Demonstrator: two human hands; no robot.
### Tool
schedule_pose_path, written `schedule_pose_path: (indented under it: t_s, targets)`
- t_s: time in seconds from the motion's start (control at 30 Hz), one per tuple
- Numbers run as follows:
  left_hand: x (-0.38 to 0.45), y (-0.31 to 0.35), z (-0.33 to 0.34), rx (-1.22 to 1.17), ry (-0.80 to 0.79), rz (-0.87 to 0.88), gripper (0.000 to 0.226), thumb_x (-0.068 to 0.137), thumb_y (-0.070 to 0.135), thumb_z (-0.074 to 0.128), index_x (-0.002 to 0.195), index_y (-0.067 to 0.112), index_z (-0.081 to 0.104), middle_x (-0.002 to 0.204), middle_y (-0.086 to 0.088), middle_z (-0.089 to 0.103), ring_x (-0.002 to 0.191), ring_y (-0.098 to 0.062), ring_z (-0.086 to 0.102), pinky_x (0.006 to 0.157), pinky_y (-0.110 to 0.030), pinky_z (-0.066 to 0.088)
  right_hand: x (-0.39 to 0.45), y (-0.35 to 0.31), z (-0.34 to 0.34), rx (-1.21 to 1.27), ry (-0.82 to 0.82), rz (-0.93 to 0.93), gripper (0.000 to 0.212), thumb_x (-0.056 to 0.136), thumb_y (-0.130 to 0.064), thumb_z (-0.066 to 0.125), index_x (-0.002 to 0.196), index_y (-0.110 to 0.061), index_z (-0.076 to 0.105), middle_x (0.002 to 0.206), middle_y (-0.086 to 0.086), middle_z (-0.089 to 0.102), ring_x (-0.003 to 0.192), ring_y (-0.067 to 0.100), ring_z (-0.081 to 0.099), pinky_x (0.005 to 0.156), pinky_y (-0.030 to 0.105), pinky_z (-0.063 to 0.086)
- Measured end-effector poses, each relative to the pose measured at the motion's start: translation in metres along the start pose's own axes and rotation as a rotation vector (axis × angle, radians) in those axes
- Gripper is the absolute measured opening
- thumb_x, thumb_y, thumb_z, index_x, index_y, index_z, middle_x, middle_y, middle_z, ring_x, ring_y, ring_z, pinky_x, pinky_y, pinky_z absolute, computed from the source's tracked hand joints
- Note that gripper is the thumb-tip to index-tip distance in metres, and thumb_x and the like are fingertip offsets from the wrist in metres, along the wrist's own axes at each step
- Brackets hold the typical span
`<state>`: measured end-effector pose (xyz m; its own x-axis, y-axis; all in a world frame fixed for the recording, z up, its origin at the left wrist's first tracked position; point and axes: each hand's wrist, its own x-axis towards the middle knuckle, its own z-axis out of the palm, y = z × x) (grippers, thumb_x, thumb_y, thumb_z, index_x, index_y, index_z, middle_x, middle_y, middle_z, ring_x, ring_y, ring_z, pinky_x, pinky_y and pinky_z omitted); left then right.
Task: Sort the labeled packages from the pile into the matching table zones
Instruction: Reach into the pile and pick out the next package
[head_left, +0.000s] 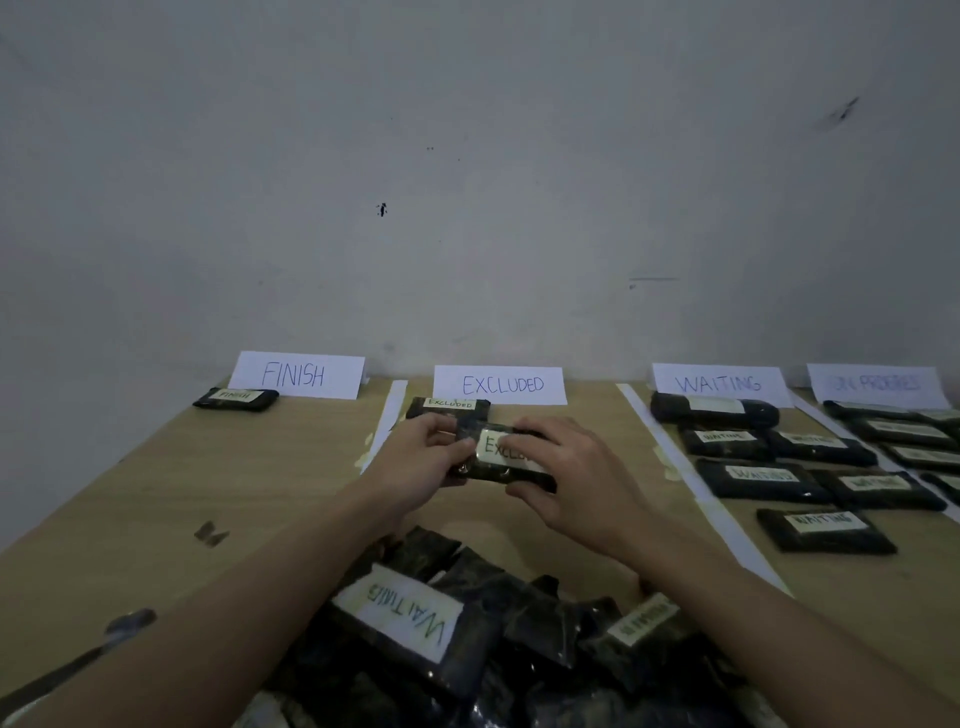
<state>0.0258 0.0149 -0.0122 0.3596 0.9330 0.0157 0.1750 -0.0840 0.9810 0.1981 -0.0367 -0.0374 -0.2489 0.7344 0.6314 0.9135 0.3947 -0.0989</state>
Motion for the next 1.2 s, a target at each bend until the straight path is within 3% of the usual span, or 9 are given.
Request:
schedule_pose_path:
  t_s: [0.07,0.23,0.37,0.6,0.73,0.87,1.03,1.13,1.2]
  targets:
    - [0.013,-0.003,-0.010,0.109,-0.001,-0.003,0.023,0.091,0.011,0.054,0.113,0.006,0.052,0.095,-0.006,0.063,0.083,-0.017,0.063,0.076,-0.029,0.051,0.015,0.017,0.014,0.016,-0.057,0.058,0.040,0.066,-0.019,0.077,0.104,-0.012,0.066,0.109,0.007,0.065,0.097,0.029,0.060,0.080,0.040,0.051]
    - [0.045,-0.014,-0.034,0.341,-0.037,0.018,0.020,0.090,0.018,0.056,0.110,0.014,0.057,0.098,0.001,0.064,0.095,-0.016,0.065,0.086,-0.033,0.049,0.053,0.077,0.050,-0.062,-0.233,0.306,0.037,0.077,-0.019,0.062,0.114,-0.013,0.061,0.115,0.007,0.060,0.105,0.028,0.053,0.087,0.038,0.045]
    - [0.061,-0.022,-0.040,0.348,-0.059,0.016,0.022,0.087,0.015,0.058,0.109,0.017,0.059,0.103,0.002,0.065,0.096,-0.014,0.063,0.080,-0.026,0.049,0.076,0.105,0.073,-0.100,-0.333,0.407,0.034,0.080,-0.020,0.058,0.114,-0.014,0.059,0.114,0.007,0.058,0.105,0.027,0.053,0.084,0.036,0.046]
    - [0.067,-0.028,-0.044,0.340,-0.072,0.062,0.023,0.087,0.012,0.058,0.109,0.016,0.060,0.103,0.001,0.067,0.087,-0.007,0.062,0.069,-0.012,0.047,0.087,0.116,0.093,-0.031,-0.443,0.462,0.039,0.077,-0.015,0.054,0.117,-0.016,0.056,0.122,0.006,0.056,0.111,0.025,0.049,0.091,0.033,0.042]
    - [0.056,-0.025,-0.054,0.340,-0.047,0.084,0.022,0.087,0.009,0.058,0.108,0.014,0.060,0.102,-0.001,0.067,0.094,-0.012,0.063,0.073,-0.013,0.047,0.081,0.100,0.090,-0.050,-0.354,0.338,0.043,0.076,-0.011,0.055,0.118,-0.014,0.056,0.123,0.003,0.056,0.113,0.022,0.050,0.091,0.031,0.039]
    - [0.038,-0.024,-0.069,0.348,0.005,0.070,0.022,0.087,0.004,0.056,0.107,0.010,0.062,0.100,-0.005,0.068,0.095,-0.014,0.063,0.075,-0.013,0.047,0.078,0.048,0.078,0.112,-0.301,0.196,0.026,0.083,-0.013,0.053,0.107,-0.014,0.064,0.111,0.003,0.063,0.104,0.023,0.055,0.088,0.037,0.044]
    - [0.011,-0.028,-0.092,0.406,0.088,0.049,0.020,0.087,0.003,0.055,0.104,0.013,0.061,0.098,-0.004,0.068,0.090,-0.008,0.062,0.072,-0.008,0.045,0.070,-0.030,0.061,0.351,-0.427,-0.109,0.028,0.079,-0.007,0.060,0.106,-0.013,0.067,0.110,0.003,0.066,0.102,0.018,0.058,0.089,0.027,0.041]
    - [-0.003,-0.031,-0.104,0.421,0.147,0.032,0.020,0.086,0.000,0.055,0.102,0.011,0.061,0.097,-0.008,0.067,0.092,-0.015,0.062,0.075,-0.014,0.045,0.072,-0.061,0.059,0.378,-0.553,-0.226,0.040,0.079,-0.007,0.062,0.118,-0.018,0.060,0.122,0.003,0.057,0.111,0.018,0.051,0.094,0.029,0.040]
    - [-0.013,-0.034,-0.110,0.438,0.172,0.005,0.020,0.086,0.001,0.055,0.102,0.010,0.061,0.097,-0.008,0.067,0.087,-0.013,0.060,0.066,-0.008,0.045,0.073,-0.072,0.063,0.340,-0.650,-0.278,0.054,0.076,-0.002,0.060,0.126,-0.019,0.054,0.131,0.003,0.050,0.118,0.019,0.046,0.098,0.033,0.040]
